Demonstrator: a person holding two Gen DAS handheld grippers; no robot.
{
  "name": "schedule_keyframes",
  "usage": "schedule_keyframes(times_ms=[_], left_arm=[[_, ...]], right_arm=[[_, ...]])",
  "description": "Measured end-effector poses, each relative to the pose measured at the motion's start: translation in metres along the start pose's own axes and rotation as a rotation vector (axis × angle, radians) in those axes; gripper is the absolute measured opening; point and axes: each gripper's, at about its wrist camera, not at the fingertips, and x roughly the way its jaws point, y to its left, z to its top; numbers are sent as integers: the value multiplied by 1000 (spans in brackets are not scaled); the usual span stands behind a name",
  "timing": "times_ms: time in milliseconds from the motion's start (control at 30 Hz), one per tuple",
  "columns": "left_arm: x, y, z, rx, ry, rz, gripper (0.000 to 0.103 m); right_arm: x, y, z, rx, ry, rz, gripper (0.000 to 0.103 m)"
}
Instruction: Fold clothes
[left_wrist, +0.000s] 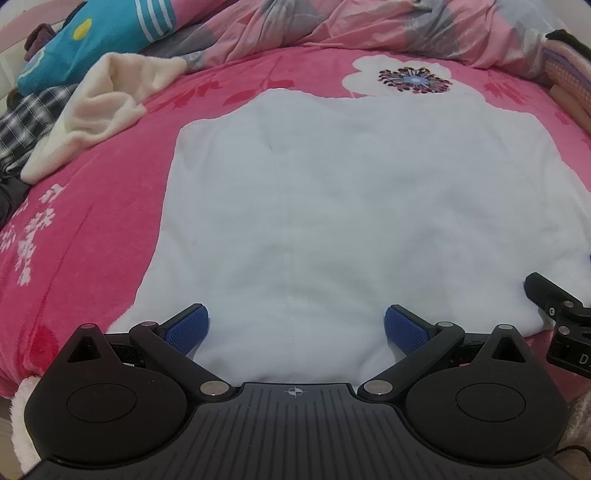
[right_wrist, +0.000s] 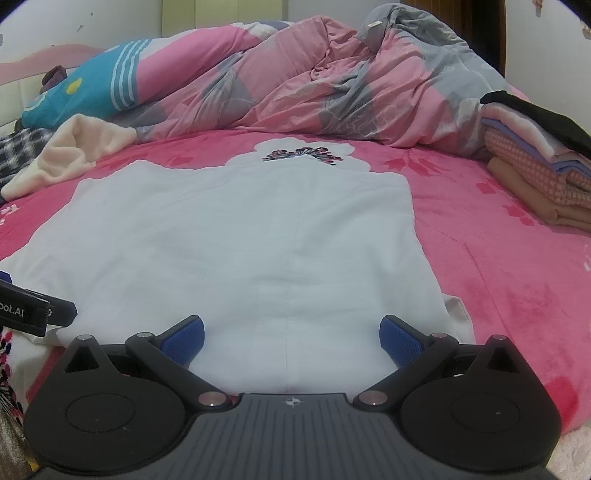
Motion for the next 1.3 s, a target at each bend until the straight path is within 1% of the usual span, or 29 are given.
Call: schedule_keyframes(times_ms=[233,300,467,633,700,733,867,900,967,1167,1300], left_arm=[[-1,-3,0,9,1,11,103],[-1,-2,0,10,1,11,103],[-1,1,-1,4,4,-2,103],[0,4,-2,-10,1,-25,103],[1,5,-2,-14,5,-31,103],[1,6,-2,-15,7,-34,103],[2,7,-3,-9,-3,-49,103],[3,8,-3,-6,-8,-55,103],[3,10,-4,2,-19,-70,103],[4,16,-8,3,-52,-116,103],[0,17,-6,10,-60,-116,103]], right_arm=[[-2,-2,1,-7,-10,9,103],[-7,-3,3,-12,-27,9,103],[-26,-1,9,-33,-153,-6,103],[-21,2,22,-43,-215,16,103],[-13,4,24,-39,-218,40,103],[-7,5,23,-40,-205,48,103],[23,14,11,-67,-90,64,103],[27,15,8,-73,-84,66,103],[26,16,0,-80,-132,68,103],[25,13,-4,-73,-147,84,103],[27,11,-3,-70,-152,91,103]])
